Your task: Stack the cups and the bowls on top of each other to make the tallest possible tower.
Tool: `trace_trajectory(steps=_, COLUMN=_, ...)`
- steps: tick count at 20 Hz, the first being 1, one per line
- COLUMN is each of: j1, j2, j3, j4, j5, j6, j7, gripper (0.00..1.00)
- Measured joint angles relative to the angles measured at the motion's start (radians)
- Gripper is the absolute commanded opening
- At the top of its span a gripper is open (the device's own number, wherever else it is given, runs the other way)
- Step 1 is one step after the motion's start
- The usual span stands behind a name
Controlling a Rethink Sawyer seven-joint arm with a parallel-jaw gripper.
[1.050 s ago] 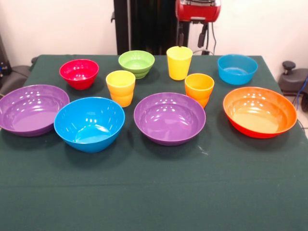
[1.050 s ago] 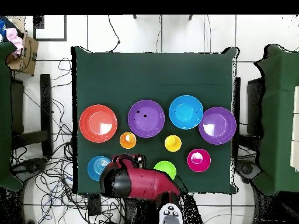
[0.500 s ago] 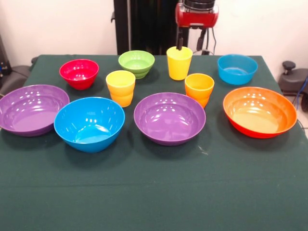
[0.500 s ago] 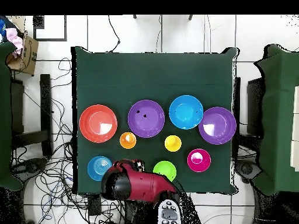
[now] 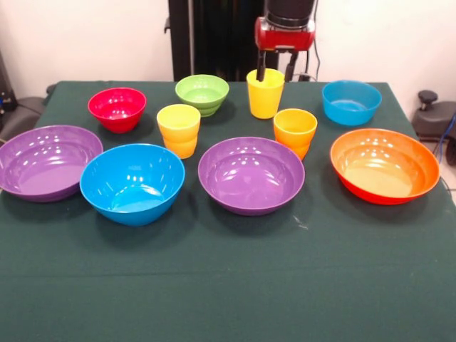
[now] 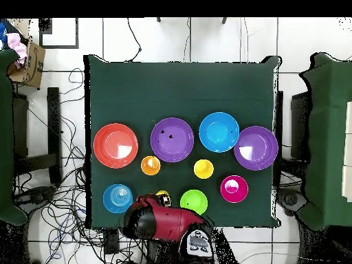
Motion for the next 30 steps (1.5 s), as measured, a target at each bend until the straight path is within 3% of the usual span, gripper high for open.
trace_trajectory(steps=10, j1=-0.005, j2=0.111, j3=-0.002, j4=0.009, j5=-0.007, j6=-0.142, j7=0.056, gripper=1.0)
trace_trajectory(steps=26, j1=-0.005, j2=0.234, j3=-0.002, j4=0.017, j5=-0.034, j6=-0.16, j7=0.135, gripper=1.0)
trace_trajectory(steps=27, j1=-0.005, j2=0.239, j3=-0.003, j4=0.017, j5=-0.042, j6=-0.174, j7=0.142, gripper=0.0)
trace_trajectory(steps=30, j1=-0.005, j2=0.234, j3=-0.008, j4=0.018, j5=-0.044, j6=-0.182, j7=0.143, gripper=0.0)
